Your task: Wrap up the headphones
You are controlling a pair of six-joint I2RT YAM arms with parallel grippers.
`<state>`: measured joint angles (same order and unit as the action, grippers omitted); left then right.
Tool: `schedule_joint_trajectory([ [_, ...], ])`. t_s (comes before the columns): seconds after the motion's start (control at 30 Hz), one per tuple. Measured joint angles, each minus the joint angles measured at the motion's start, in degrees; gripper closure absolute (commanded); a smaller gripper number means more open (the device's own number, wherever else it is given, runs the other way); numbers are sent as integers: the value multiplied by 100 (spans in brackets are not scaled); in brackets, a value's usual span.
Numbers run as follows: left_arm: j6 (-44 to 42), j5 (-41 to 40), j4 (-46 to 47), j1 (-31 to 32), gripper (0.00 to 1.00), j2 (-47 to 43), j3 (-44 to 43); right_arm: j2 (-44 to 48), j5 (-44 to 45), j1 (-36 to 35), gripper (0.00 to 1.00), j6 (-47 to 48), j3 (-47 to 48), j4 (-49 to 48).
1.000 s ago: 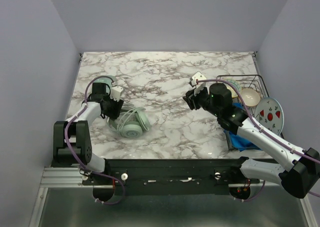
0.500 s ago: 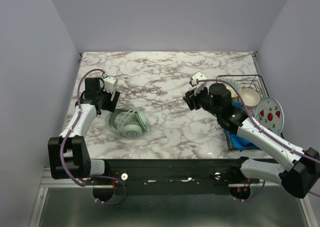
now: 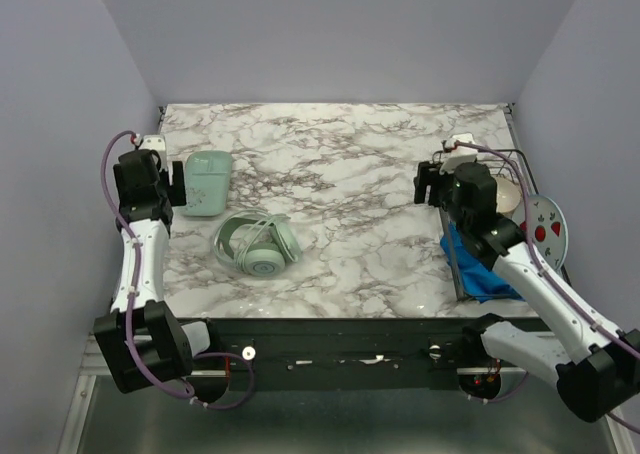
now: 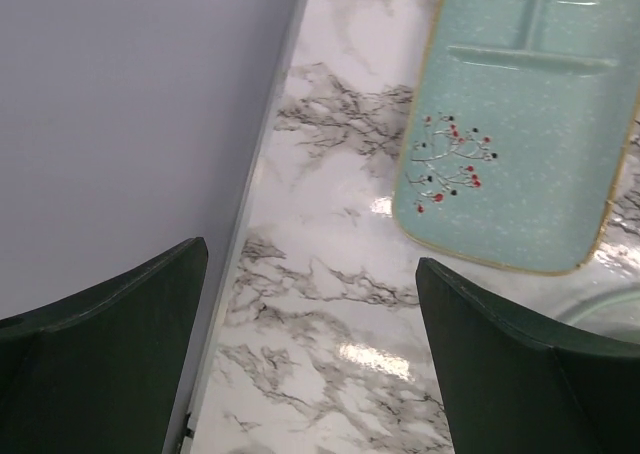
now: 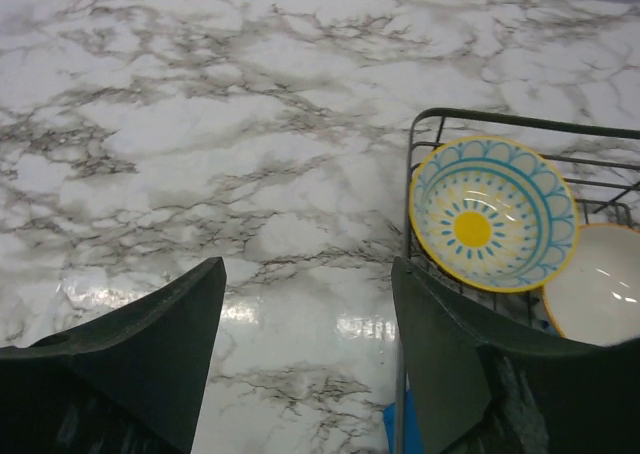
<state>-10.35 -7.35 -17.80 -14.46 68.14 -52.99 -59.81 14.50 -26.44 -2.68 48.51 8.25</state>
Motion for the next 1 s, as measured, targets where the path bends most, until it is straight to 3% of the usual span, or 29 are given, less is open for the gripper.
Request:
schedule_joint_trajectory([
  [0.17,297,-420,256,-144,1,-192,286,750,614,186,0,-249,-337,-26],
  [0.37,509,-494,457,-144,1,-501,562,1226,1021,208,0,-326,-654,-164],
  [1.0,614,-350,520,-144,1,-599,632,1237,1054,210,0,-262,-765,-393],
])
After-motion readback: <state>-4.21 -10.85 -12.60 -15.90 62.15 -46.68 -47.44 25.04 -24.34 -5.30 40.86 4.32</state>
